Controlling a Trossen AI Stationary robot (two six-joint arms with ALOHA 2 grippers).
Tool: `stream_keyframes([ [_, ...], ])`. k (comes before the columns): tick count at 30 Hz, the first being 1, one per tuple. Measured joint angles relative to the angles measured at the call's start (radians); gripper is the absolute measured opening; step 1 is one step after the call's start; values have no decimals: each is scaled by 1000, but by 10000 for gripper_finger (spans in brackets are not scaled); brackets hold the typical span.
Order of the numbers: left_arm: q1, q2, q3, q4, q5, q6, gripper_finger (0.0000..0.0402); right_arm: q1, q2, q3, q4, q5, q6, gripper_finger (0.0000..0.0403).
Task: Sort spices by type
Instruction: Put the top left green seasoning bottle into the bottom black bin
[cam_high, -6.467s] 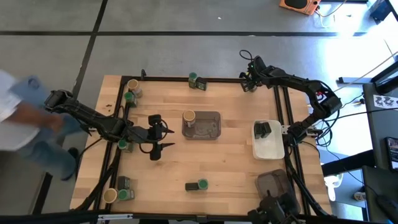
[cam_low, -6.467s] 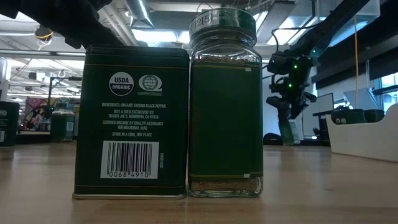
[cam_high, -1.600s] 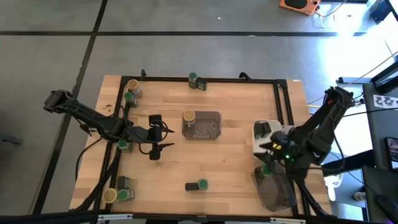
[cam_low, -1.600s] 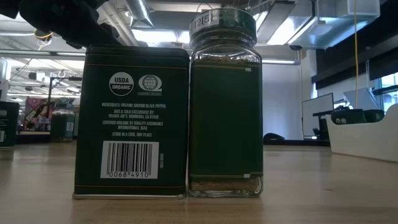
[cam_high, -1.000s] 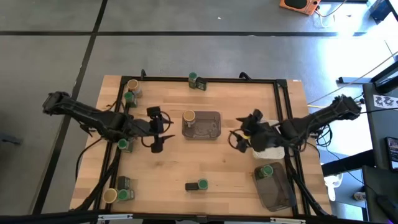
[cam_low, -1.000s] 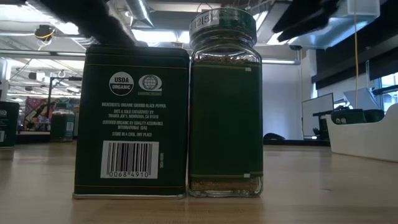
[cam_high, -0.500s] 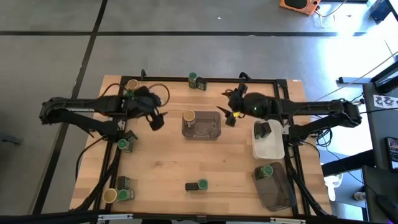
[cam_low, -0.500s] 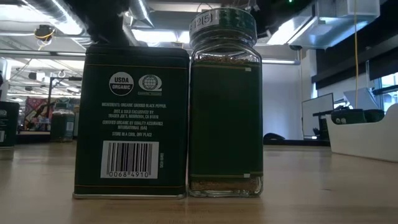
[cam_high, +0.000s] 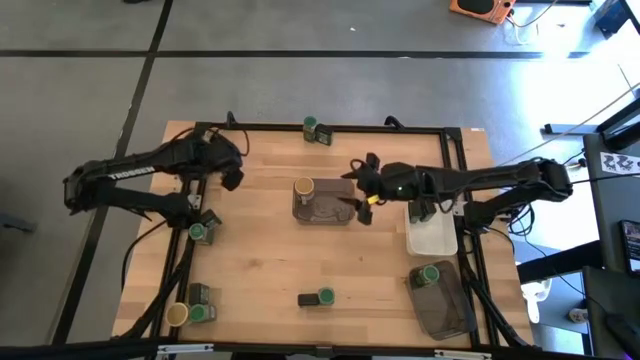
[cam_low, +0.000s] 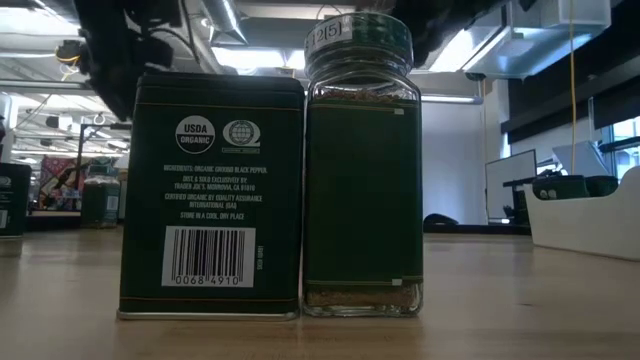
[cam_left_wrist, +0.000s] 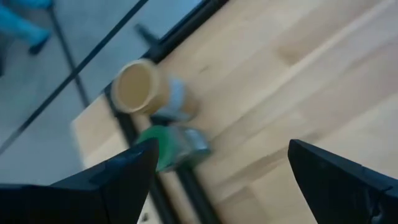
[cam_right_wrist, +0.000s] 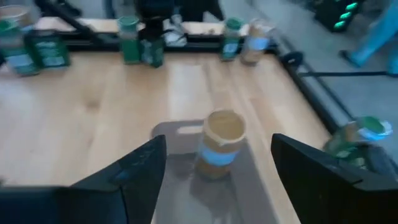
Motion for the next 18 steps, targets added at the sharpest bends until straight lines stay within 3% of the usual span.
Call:
stream_keyframes([
  [8, 158, 12, -3, -2, -21, 27, 354, -38, 93, 0, 34, 86, -95, 289],
  [18, 317, 92, -24, -1, 19, 92, 354, -160, 109, 0, 91, 71, -99, 289],
])
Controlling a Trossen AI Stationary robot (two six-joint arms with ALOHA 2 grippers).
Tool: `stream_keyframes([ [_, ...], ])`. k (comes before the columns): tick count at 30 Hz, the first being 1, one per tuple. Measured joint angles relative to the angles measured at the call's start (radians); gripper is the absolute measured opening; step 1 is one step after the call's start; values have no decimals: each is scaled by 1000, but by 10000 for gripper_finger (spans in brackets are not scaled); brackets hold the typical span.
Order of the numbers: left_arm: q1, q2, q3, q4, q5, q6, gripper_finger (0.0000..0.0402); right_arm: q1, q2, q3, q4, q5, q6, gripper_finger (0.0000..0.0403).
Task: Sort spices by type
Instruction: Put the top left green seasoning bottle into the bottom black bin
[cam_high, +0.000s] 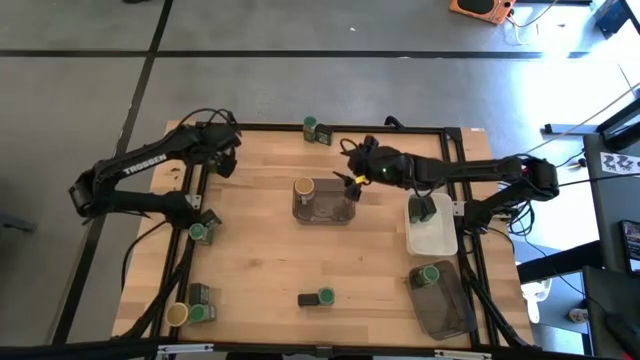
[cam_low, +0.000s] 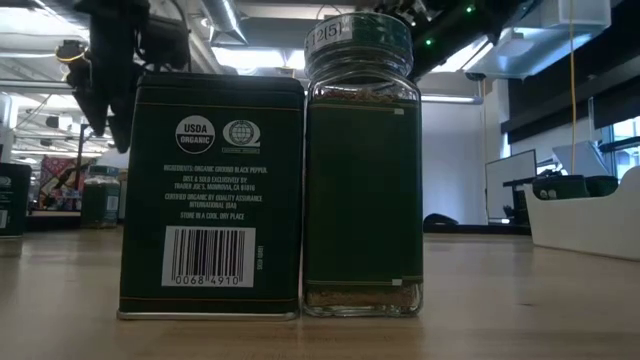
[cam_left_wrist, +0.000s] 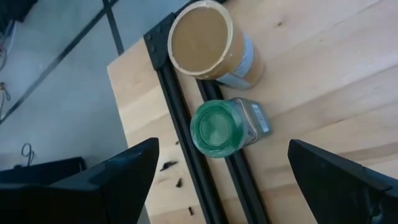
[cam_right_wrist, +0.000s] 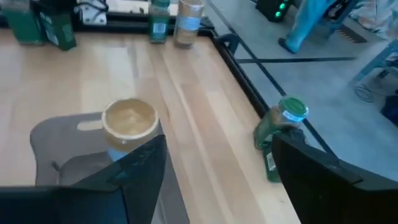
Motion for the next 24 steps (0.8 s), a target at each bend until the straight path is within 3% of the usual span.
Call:
stream_keyframes([
  [10, 63, 13, 0, 5, 105, 95, 354, 2, 60, 0, 182, -138, -82, 289],
  [13, 76, 13, 0, 3, 99, 102, 354, 4, 63, 0, 201, -150, -82, 289],
  [18, 119, 13, 0, 48, -3, 127, 354, 27, 65, 0, 120, -156, -42, 289],
  [24, 189, 32, 0, 64, 1, 135, 354, 36, 65, 0, 124, -158, -44, 289],
])
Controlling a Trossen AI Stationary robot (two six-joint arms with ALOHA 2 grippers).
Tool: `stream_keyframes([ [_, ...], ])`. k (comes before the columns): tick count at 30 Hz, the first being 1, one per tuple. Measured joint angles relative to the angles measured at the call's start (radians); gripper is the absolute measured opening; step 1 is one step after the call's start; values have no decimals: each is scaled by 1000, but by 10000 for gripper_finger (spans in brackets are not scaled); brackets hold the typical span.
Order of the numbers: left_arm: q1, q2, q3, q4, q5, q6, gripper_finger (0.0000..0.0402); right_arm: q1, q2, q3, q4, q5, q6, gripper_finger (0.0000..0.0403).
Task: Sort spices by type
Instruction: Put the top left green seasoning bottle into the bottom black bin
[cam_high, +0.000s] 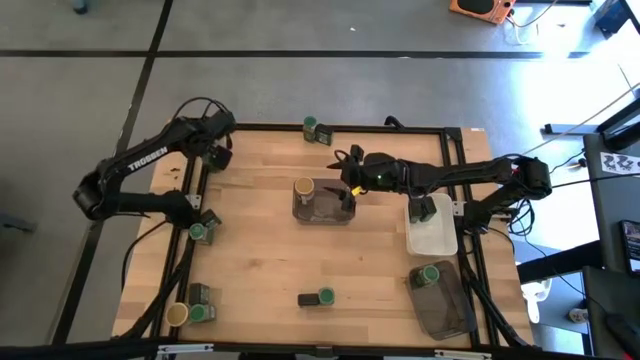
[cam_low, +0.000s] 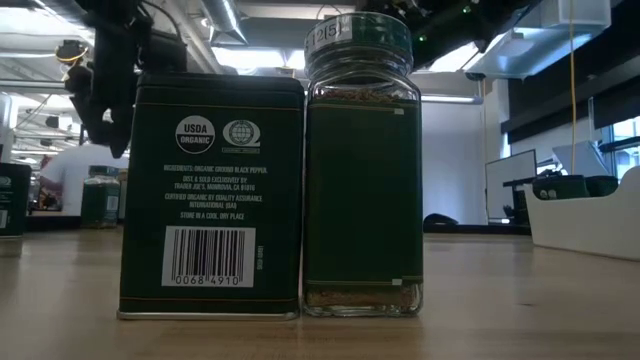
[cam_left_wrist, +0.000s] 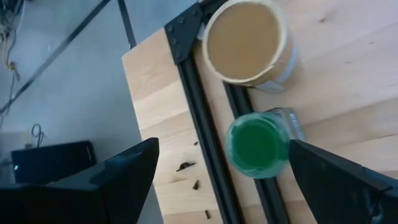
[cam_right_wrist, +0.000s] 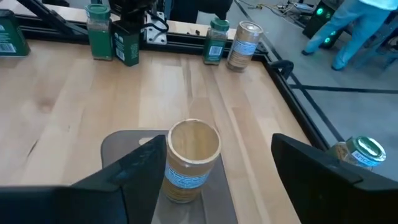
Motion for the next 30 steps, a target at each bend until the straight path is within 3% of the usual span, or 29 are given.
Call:
stream_keyframes([
  [5, 54, 57, 0, 0, 94, 0, 354, 0, 0, 0, -6, -2, -35, 289],
  [15, 64, 123, 0, -7, 149, -35, 354, 0, 0, 0, -7, 11, -128, 289],
  [30, 63, 179, -21, 8, 146, -80, 344, 0, 0, 0, -55, 16, -130, 289],
])
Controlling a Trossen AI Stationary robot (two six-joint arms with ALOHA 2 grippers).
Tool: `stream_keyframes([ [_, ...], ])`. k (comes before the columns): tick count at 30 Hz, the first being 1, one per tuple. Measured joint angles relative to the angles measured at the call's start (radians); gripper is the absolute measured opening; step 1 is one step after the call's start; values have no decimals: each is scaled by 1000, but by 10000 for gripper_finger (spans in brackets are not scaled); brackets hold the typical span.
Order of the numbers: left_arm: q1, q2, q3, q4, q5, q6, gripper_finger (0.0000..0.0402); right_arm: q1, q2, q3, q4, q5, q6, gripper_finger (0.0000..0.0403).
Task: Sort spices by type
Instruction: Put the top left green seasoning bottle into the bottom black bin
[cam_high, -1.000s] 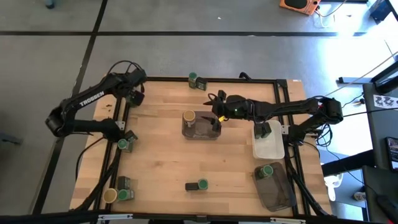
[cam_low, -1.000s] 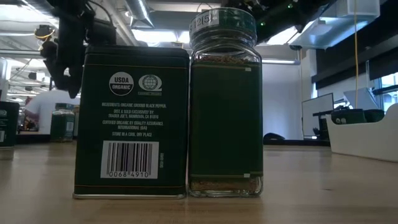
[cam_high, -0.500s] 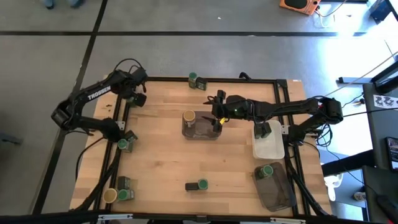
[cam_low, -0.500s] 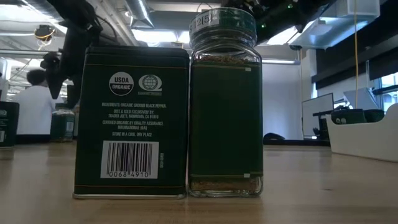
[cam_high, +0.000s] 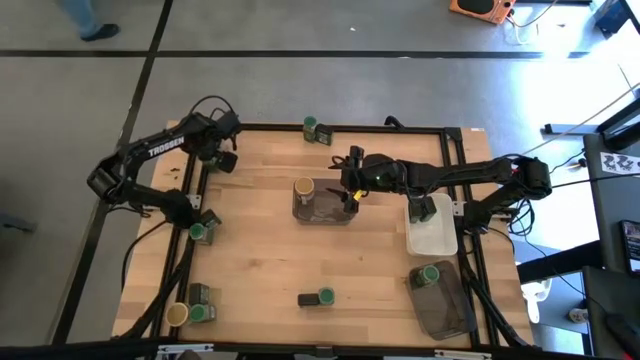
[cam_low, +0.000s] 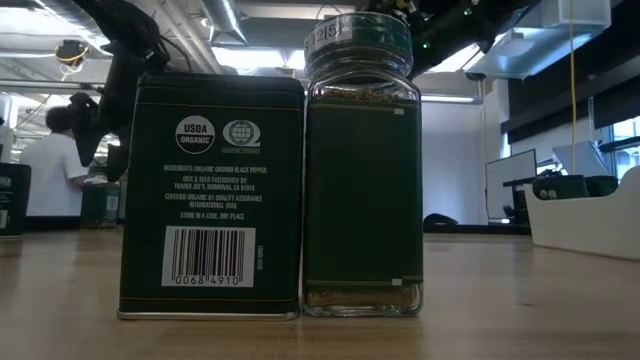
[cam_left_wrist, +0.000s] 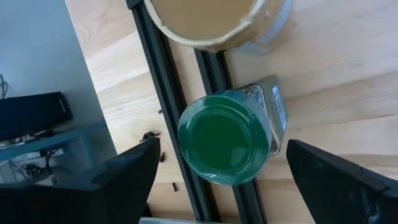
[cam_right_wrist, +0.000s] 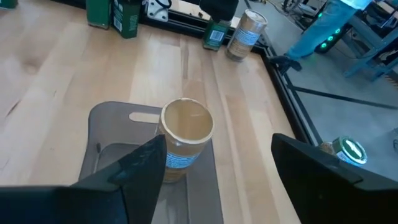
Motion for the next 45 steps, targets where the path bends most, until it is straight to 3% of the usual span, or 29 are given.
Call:
stream_keyframes([
  [11, 0, 0, -71, 113, -2, 0, 331, 1, 0, 0, -23, 0, 51, 289],
  [28, 0, 0, -78, 165, 36, -33, 329, 62, -1, 0, -27, 0, 63, 289],
  [41, -5, 0, -78, 164, 81, 8, 211, 61, -1, 0, -25, 0, 123, 289],
  [45, -6, -2, -77, 162, 85, 21, 197, 61, -1, 0, -27, 0, 146, 289],
])
